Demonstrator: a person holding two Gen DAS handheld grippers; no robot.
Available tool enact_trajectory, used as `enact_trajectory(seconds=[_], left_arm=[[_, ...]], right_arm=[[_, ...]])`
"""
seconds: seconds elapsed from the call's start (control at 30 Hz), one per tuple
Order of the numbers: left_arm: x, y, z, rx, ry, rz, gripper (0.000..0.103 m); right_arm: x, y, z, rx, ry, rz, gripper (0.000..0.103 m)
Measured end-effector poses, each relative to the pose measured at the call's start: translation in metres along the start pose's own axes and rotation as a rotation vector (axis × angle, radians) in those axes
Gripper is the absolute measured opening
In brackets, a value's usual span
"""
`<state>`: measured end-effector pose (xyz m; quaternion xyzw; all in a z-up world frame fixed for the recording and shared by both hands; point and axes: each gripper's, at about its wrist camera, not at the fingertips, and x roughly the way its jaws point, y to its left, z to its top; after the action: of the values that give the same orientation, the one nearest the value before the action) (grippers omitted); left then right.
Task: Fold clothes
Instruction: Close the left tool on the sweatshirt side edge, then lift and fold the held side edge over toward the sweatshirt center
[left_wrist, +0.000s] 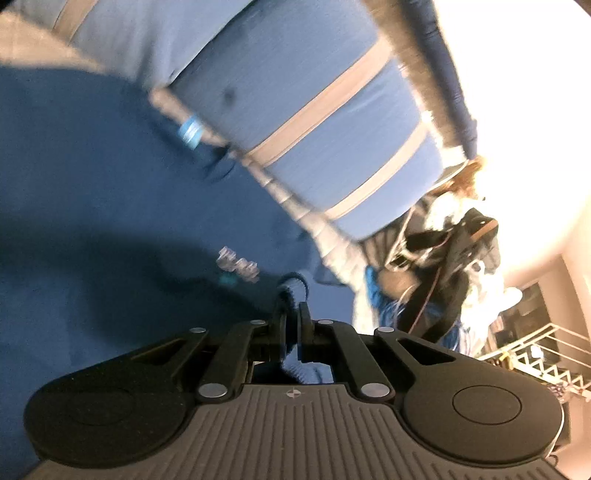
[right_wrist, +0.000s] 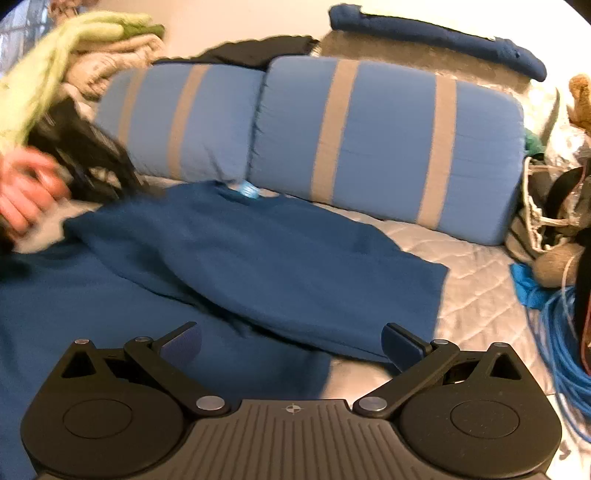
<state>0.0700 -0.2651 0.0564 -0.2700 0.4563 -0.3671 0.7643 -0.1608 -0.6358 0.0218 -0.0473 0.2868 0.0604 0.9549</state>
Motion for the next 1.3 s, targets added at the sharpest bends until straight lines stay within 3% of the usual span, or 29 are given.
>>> enact_trajectory(seconds=[0.17, 0.33, 0.6, 0.83, 1.2, 1.3], left_arm=[[-0.019, -0.036, 0.011, 0.035, -0.041, -0.032, 0.005], [-0.029, -0.058, 0.018, 0.043, -0.067, -0.067, 0.005], [-0.051, -0.069, 0.029, 0.039, -0.114, -0.077, 0.005], [-0.086, -0.065, 0.046, 0.044, -0.184, -0.052, 0.005], [-0.143, -0.030, 0.069, -0.003, -0.299, 0.030, 0.005], [-0.150, -0.013, 0.070, -0.016, -0.294, 0.072, 0.005]], right_arm=[[0.024, -0.017, -0.009, 0.003, 0.029, -0.120, 0.103], [0.051, -0.034, -0.017, 0.032, 0.070, -0.164, 0.103], [0.087, -0.046, -0.011, 0.060, 0.068, -0.251, 0.103], [0.099, -0.071, 0.013, 0.185, 0.031, -0.270, 0.103], [0.118, -0.052, 0.019, -0.033, 0.069, -0.251, 0.101], [0.118, -0.044, 0.016, -0.082, 0.069, -0.212, 0.089]])
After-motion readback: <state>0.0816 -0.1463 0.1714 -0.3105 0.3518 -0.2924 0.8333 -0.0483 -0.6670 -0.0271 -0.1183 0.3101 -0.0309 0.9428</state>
